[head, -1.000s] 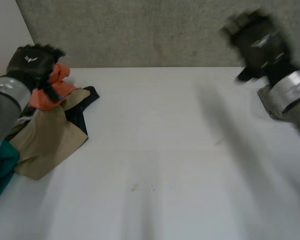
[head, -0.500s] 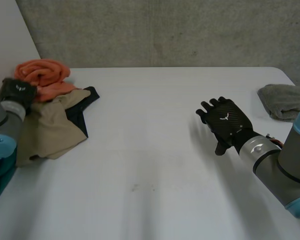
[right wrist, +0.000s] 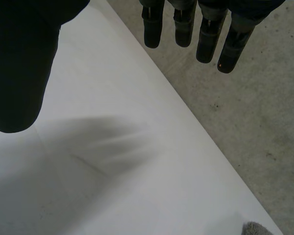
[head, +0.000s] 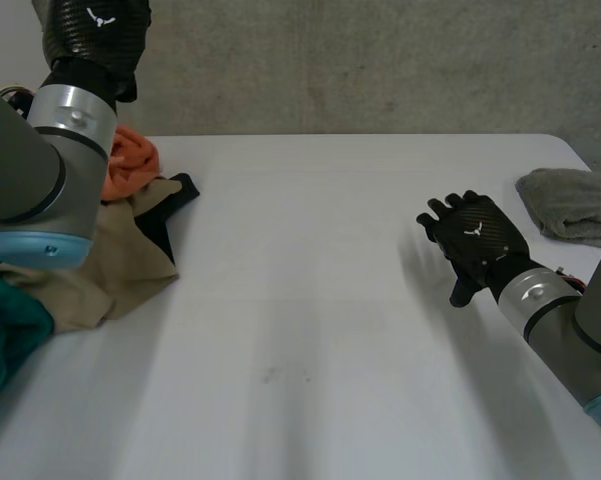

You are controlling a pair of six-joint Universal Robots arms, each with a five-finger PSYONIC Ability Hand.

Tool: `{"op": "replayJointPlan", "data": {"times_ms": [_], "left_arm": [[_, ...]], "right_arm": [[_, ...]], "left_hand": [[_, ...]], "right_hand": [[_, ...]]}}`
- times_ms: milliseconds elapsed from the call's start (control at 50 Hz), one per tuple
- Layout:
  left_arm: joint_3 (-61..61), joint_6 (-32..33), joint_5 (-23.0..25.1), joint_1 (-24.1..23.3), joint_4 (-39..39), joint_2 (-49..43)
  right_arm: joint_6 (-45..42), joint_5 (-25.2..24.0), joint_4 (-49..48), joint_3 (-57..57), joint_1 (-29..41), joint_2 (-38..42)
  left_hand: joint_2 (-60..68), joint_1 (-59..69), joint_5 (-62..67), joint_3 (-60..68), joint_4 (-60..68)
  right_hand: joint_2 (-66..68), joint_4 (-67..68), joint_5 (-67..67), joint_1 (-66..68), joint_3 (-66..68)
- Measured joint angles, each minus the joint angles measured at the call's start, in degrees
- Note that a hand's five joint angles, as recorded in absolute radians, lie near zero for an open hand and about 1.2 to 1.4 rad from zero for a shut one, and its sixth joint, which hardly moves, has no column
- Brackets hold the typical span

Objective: Fold the laundry.

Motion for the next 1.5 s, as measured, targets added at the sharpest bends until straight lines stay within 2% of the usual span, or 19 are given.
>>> {"op": "replayJointPlan", "data": {"times_ms": [100,120,140,160,200,220,280,420,460,520,580,860,1160,1260,1280,1300,1340,1360,1500], "left_arm": [[-1.67,-0.09,0.07,-1.24,-1.34,-0.28],[-2.67,-0.07,0.08,-1.29,-2.04,-0.27],[-3.54,-0.05,0.08,-1.25,-2.72,-0.25],[-4.96,0.01,0.07,-1.11,-3.84,-0.21],[-6.69,0.10,0.07,-0.78,-5.27,-0.11],[-8.51,0.21,-0.04,-0.12,-6.98,0.08],[-12.96,0.41,-0.58,2.36,-11.45,1.05],[-23.59,0.51,-7.17,10.86,-18.46,6.16],[-24.33,0.52,-8.01,11.42,-18.60,6.57],[-28.39,0.72,-13.15,14.12,-18.58,8.77],[-30.30,1.32,-14.92,15.05,-18.23,9.38],[-34.67,9.36,-15.81,19.04,-17.49,7.47],[-34.36,10.10,-17.75,22.90,-14.98,2.64],[-34.28,10.06,-17.72,23.60,-13.47,1.89],[-34.24,10.06,-17.68,23.72,-12.99,1.74],[-34.24,10.06,-17.68,23.72,-12.99,1.74],[-34.11,10.08,-17.48,24.01,-10.69,1.29],[-34.04,10.15,-17.44,24.03,-10.20,1.25],[-32.44,12.19,-17.32,23.78,-7.02,1.84]], "right_arm": [[-0.02,0.12,0.02,0.14,-0.17,0.06],[-0.03,0.14,0.03,0.21,-0.18,0.08],[-0.04,0.16,0.04,0.26,-0.20,0.09],[-0.05,0.18,0.05,0.35,-0.22,0.12],[-0.05,0.18,0.06,0.42,-0.24,0.13],[-0.06,0.14,0.06,0.48,-0.30,0.12],[-0.07,0.01,0.05,0.53,-0.46,0.10],[-0.13,-0.18,0.06,0.43,-0.72,0.20],[-0.13,-0.18,0.06,0.42,-0.73,0.21],[-0.15,-0.19,0.05,0.43,-0.74,0.30],[-0.16,-0.17,0.04,0.47,-0.71,0.36],[-0.07,-0.18,0.09,0.67,-0.30,0.52],[-0.25,-0.43,0.01,0.91,-0.22,0.74],[-0.46,-0.38,0.00,0.92,-0.16,1.04],[-0.49,-0.36,0.00,0.92,-0.15,1.11],[-0.49,-0.36,0.00,0.92,-0.15,1.11],[-0.59,-0.29,0.00,0.95,-0.13,1.38],[-0.60,-0.27,0.00,0.95,-0.13,1.40],[-0.52,-0.04,0.02,1.00,-0.21,1.48]], "left_hand": [[-1.13,-0.78,-0.53,-0.66,-0.70],[-8.62,-8.03,-7.84,-8.51,-8.66],[-22.99,-24.48,-20.75,-22.61,-21.80],[-28.95,-31.51,-26.72,-27.33,-27.84],[-28.95,-31.51,-26.72,-27.33,-27.84],[-49.79,-49.77,-48.25,-49.05,-50.34],[-53.36,-50.48,-51.77,-52.93,-53.95],[-49.57,-46.89,-47.11,-49.44,-49.99],[-49.09,-46.30,-46.57,-48.82,-49.46],[-48.28,-45.59,-45.60,-47.93,-48.55],[-48.29,-45.62,-45.58,-47.92,-48.57],[-48.34,-45.70,-45.71,-47.96,-48.60],[-47.29,-45.39,-44.94,-47.19,-47.85],[-37.37,-40.61,-35.51,-37.09,-38.24],[-23.80,-30.92,-22.69,-24.39,-24.99],[-23.80,-30.92,-22.69,-24.39,-24.99],[-7.07,-14.92,-5.43,-7.05,-7.40],[-3.47,-10.69,-1.69,-2.93,-3.49],[-0.50,-5.51,0.64,-0.02,-0.28]], "right_hand": [[0.00,0.00,0.00,0.00,0.00],[0.00,0.00,0.00,0.00,0.00],[0.00,0.00,0.00,0.00,0.00],[0.00,0.00,0.00,0.00,0.00],[0.00,0.00,0.00,0.00,0.00],[0.00,0.00,0.00,0.00,0.00],[0.00,0.00,0.00,0.00,0.00],[0.00,0.00,0.00,0.00,0.00],[0.00,0.00,0.00,0.00,0.00],[0.00,0.00,0.00,0.00,0.00],[0.00,0.00,0.00,0.00,0.00],[0.00,0.00,0.00,0.00,0.00],[0.00,0.00,0.00,0.00,0.00],[0.00,0.00,0.00,0.00,0.00],[0.00,0.00,0.00,0.00,0.00],[0.00,0.00,0.00,0.00,0.00],[0.00,0.00,0.00,0.00,0.00],[0.00,0.00,0.00,0.00,0.00],[0.00,0.00,0.00,0.00,0.00]]}}
